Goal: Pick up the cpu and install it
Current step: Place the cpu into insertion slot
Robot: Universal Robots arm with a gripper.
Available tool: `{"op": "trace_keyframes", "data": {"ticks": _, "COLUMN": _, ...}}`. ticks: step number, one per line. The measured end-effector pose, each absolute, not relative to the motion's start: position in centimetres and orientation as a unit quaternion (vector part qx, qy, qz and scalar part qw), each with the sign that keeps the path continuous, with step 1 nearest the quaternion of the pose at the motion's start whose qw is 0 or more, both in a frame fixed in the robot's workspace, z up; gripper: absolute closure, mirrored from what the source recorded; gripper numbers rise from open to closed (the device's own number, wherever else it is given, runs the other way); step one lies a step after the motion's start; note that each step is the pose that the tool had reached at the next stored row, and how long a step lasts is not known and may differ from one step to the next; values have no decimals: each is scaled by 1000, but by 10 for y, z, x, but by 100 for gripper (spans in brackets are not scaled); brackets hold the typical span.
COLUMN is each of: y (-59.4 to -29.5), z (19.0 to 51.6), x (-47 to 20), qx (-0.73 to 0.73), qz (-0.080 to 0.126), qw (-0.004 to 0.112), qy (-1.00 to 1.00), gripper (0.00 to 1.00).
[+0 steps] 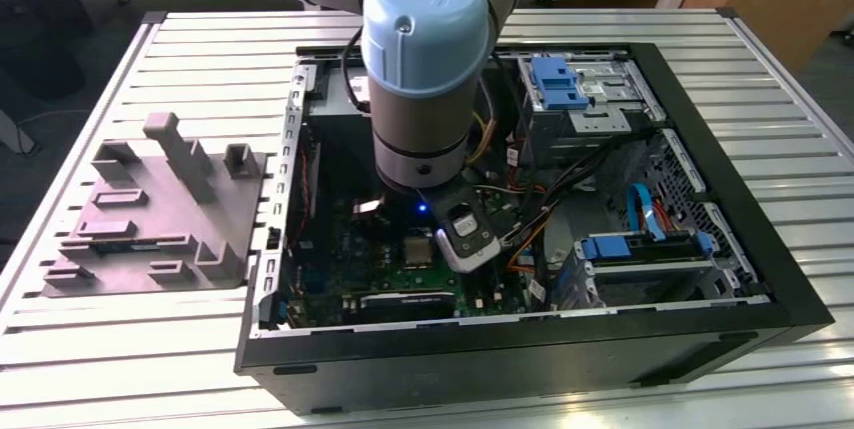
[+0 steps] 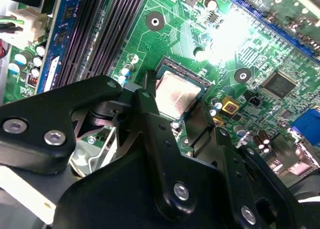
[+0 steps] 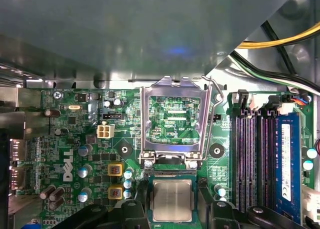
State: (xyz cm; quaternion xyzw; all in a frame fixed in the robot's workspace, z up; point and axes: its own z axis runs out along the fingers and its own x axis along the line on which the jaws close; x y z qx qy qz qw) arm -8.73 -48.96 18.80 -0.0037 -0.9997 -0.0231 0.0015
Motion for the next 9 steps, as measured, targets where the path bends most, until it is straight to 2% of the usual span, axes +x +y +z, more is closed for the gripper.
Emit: {"op": "trace_keyframes", "data": {"ticks": 9, "y": -490, "z": 190, "x": -88, "qx": -4, "qz": -22, "qw": 2, "qy": -1000, "gripper": 53}}
